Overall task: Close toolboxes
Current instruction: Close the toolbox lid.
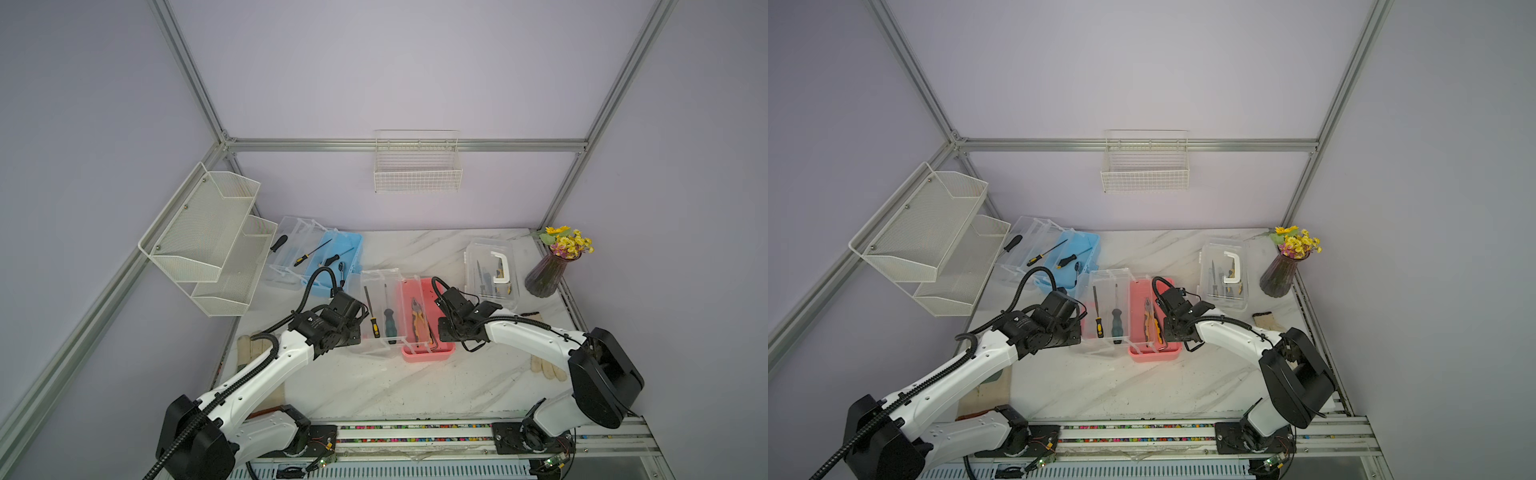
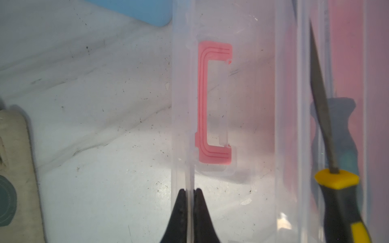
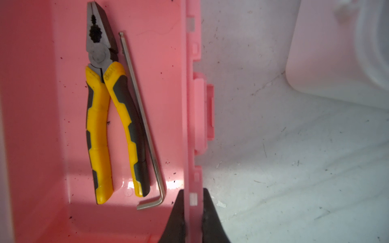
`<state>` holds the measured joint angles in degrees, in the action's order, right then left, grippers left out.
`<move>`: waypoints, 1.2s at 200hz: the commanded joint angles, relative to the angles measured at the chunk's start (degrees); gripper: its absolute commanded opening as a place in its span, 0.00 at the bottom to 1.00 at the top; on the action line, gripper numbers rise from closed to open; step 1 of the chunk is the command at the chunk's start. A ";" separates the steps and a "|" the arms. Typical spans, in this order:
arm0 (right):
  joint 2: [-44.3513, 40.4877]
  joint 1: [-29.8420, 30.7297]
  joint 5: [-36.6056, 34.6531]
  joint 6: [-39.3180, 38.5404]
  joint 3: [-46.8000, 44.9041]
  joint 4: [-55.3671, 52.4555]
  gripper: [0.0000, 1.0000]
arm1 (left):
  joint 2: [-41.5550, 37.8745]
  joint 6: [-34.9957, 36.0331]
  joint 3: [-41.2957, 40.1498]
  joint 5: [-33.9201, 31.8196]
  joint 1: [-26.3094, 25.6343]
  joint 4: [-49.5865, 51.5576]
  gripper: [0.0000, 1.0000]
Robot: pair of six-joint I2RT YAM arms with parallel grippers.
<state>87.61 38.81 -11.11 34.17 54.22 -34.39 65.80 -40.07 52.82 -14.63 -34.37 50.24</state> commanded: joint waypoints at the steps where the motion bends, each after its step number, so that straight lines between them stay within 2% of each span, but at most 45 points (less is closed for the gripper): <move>1: -1.70 1.23 -0.36 1.77 0.48 0.95 0.00 | -0.07 -2.31 5.44 -5.73 -2.10 2.28 0.00; 66: -4.32 2.06 8.51 3.57 -2.99 8.24 0.00 | 4.09 1.51 14.78 -9.19 -8.10 4.08 0.00; 91: -3.44 2.73 9.72 4.06 -3.50 10.73 0.00 | 5.54 3.91 19.31 -10.81 -10.46 5.30 0.00; 130: -1.89 3.43 11.78 4.84 -4.18 14.13 0.00 | 9.02 5.67 23.96 -9.74 -13.99 5.22 0.00; 175: -0.03 3.47 13.29 5.72 -5.67 18.63 0.00 | 13.56 4.38 28.39 -7.98 -17.92 4.79 0.00; 210: 0.93 3.47 13.84 6.50 -6.14 21.18 0.00 | 15.59 3.09 30.84 -5.40 -21.12 0.30 0.00; 231: 0.99 3.47 13.40 6.50 -5.91 21.34 0.00 | 18.74 2.99 32.27 -3.74 -22.13 -1.00 0.14; 240: 1.10 3.47 13.34 6.49 -5.80 21.25 0.00 | 19.78 3.58 32.88 -2.61 -22.60 -1.82 0.25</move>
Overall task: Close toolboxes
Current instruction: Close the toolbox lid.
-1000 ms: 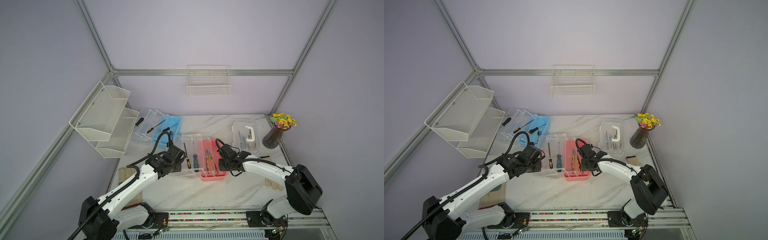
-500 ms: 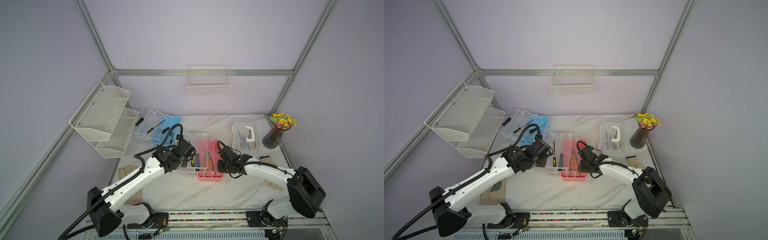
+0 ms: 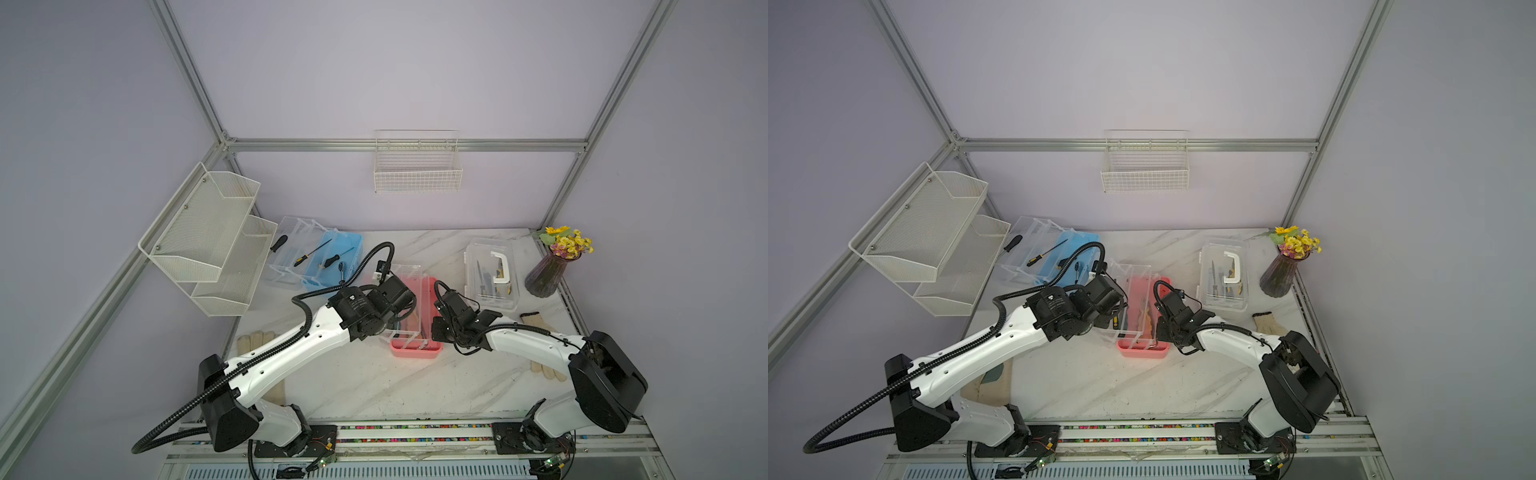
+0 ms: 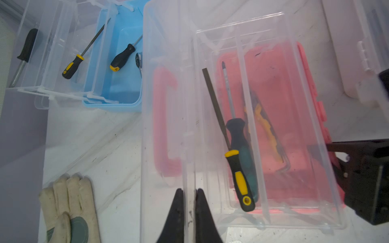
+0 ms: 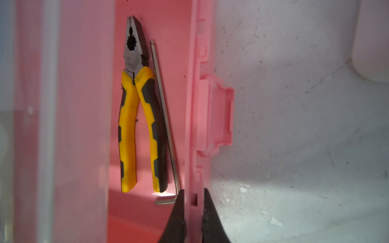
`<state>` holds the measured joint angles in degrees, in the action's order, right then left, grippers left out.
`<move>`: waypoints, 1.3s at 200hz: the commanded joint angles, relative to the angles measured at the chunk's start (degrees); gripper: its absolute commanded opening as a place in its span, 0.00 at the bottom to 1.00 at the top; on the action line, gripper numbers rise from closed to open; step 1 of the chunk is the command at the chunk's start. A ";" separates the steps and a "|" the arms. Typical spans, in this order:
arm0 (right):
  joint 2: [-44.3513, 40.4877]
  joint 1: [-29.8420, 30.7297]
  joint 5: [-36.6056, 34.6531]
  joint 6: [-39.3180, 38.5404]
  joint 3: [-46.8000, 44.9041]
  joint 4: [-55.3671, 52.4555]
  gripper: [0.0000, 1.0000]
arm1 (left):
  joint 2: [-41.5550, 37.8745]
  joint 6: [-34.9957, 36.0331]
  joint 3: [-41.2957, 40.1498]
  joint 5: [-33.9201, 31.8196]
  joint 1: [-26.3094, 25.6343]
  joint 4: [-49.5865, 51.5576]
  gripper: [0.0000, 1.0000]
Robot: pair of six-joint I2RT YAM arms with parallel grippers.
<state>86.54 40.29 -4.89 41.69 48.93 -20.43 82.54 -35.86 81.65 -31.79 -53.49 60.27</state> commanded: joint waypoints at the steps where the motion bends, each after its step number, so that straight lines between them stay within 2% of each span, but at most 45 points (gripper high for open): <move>1: 2.17 1.99 7.12 -1.03 -0.51 7.28 0.00 | 3.14 -0.58 4.14 14.64 -3.51 -11.94 0.26; 12: 2.31 1.98 7.17 -0.91 -0.46 7.51 0.00 | 4.58 -0.15 5.15 15.67 -4.04 -12.42 0.41; 43: 2.58 1.98 7.30 -0.40 -0.49 7.80 0.02 | 7.23 0.27 7.34 18.39 -4.67 -13.95 0.66; 54: 2.22 1.98 7.46 -0.17 -0.37 7.00 0.05 | 7.21 0.17 7.41 18.60 -4.57 -14.58 0.76; 66: 1.42 1.98 6.62 0.53 -0.12 5.73 0.12 | 6.72 0.17 7.22 18.18 -4.62 -15.15 0.82; 99: -1.64 1.20 3.77 0.22 1.67 -1.04 0.39 | 3.82 0.06 5.88 15.40 -3.89 -16.41 0.88; 120: -2.79 0.93 2.07 -0.63 3.80 -7.20 0.51 | 0.26 -0.05 3.69 14.83 -0.99 -16.35 0.90; 149: -4.58 0.63 0.51 -1.35 5.48 -12.11 0.53 | -5.86 -0.20 -2.14 14.33 4.35 -17.20 0.94; 175: -5.97 -0.32 -3.38 -2.44 7.10 -17.92 0.53 | -8.37 -0.46 -7.16 14.87 8.45 -17.81 0.98; 190: -7.74 -2.06 -3.00 -3.35 7.08 -18.92 0.53 | -8.94 -0.53 -9.33 15.98 10.09 -19.18 1.00; 206: -10.80 -3.69 -0.51 -5.09 6.99 -18.02 0.53 | -8.99 -0.82 -11.77 19.16 11.70 -22.20 1.00; 237: -12.67 -7.08 9.82 -5.71 4.29 -11.11 0.55 | -5.70 -0.33 -13.30 22.73 12.32 -25.73 1.00; 260: -13.67 -8.48 12.41 -4.89 2.54 -7.58 0.59 | -2.54 -0.12 -13.05 24.83 12.28 -25.65 1.00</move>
<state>73.89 33.01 1.89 36.95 53.58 -32.84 77.71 -35.92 69.08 -10.28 -41.36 38.04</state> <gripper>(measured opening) 0.573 0.999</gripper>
